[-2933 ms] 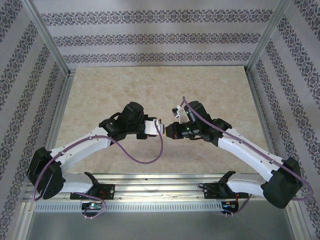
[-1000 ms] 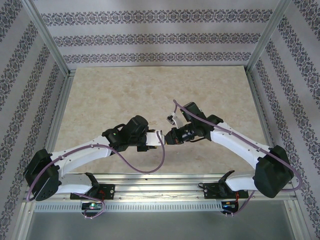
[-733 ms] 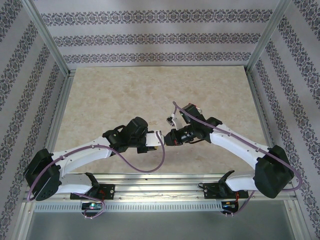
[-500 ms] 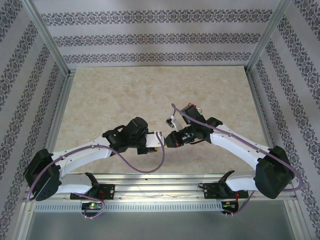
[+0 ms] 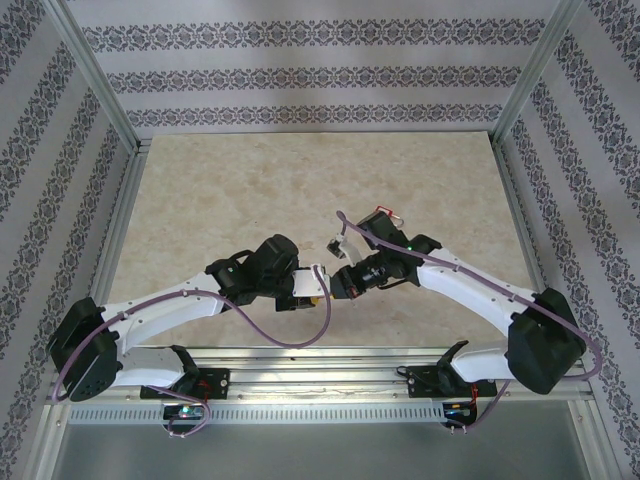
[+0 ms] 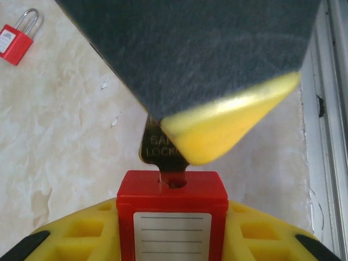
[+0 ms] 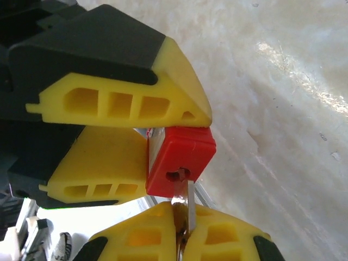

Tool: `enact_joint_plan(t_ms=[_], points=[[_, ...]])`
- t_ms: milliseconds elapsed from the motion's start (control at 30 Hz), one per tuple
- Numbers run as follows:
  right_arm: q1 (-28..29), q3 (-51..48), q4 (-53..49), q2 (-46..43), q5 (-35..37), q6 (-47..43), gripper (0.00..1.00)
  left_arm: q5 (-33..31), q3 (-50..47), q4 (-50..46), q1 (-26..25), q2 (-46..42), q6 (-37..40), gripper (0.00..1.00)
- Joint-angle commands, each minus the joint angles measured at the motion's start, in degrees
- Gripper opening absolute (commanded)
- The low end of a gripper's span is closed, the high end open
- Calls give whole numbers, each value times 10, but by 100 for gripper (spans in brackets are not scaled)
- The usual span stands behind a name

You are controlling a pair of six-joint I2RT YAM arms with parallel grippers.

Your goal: Unlock with the key

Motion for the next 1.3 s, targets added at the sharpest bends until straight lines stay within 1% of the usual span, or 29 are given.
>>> enact_joint_plan(t_ms=[0, 100, 200, 300, 433, 533, 700, 833, 967, 1100, 1267], points=[[18, -5, 166, 26, -5, 48, 0, 114, 43, 235, -51, -15, -30, 0], [18, -25, 213, 20, -11, 78, 0, 114, 45, 266, -54, -10, -42, 0], [17, -34, 234, 16, -12, 100, 0, 115, 44, 279, -60, -4, -40, 0], [9, -31, 235, 22, -6, 145, 0, 67, 25, 296, -69, -5, -23, 0], [-7, -46, 314, 30, -5, 300, 0, -29, -25, 363, -87, -7, 30, 0], [-21, -48, 341, 37, 8, 405, 0, -68, -57, 407, -91, 7, 67, 0], [-38, -57, 376, 27, 34, 543, 0, -89, -82, 437, -91, 30, 100, 0], [-50, -81, 412, 20, 43, 652, 0, -91, -92, 444, -91, 37, 119, 0], [-52, -120, 485, 14, 58, 760, 0, -110, -109, 476, -91, 45, 137, 0], [-53, -146, 509, 5, 79, 812, 0, -120, -123, 492, -93, 52, 148, 0], [-58, -155, 490, -5, 81, 803, 0, -126, -124, 489, -92, 49, 130, 0]])
